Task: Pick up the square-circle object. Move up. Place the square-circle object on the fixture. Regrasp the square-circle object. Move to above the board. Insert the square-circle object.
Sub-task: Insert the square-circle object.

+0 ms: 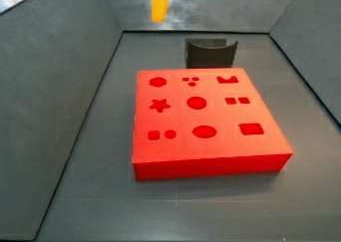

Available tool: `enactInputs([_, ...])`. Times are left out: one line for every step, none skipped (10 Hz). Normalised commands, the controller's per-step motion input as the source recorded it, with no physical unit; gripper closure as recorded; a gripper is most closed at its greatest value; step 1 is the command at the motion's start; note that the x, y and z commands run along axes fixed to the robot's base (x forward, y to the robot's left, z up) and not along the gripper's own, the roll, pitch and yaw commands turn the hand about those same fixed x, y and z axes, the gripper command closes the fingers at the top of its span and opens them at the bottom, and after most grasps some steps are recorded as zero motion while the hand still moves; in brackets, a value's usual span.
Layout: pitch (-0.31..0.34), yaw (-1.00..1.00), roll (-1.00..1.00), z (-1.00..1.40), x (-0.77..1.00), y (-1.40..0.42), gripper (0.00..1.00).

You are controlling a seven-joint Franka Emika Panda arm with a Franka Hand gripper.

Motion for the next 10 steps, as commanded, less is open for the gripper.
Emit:
enactInputs([-0.144, -0.95, 0.0, -0.34, 0.05, -0.02, 1.0])
enactInputs([-0.131, -0.96, 0.0, -0.33, 0.04, -0.01, 1.0])
enactInputs([-0.1, -0.99, 0.0, -0.28, 0.01, -0.01, 1.0])
enactInputs([-0.107, -0.97, 0.0, -0.31, 0.02, -0.03, 1.0])
enactInputs([-0.109, -0.96, 0.0, -0.33, 0.01, -0.06, 1.0])
enactInputs([-0.089, -0.98, 0.0, -0.31, 0.0, -0.06, 1.0])
enactInputs([-0.071, -0.99, 0.0, -0.29, 0.0, -0.06, 1.0])
enactInputs([-0.09, -0.95, 0.0, -0.32, 0.0, -0.13, 1.0])
enactInputs([-0.087, -0.9, 0.0, -0.32, 0.0, -0.24, 1.0])
enactInputs([-0.09, -0.86, 0.0, -0.4, 0.01, -0.28, 1.0])
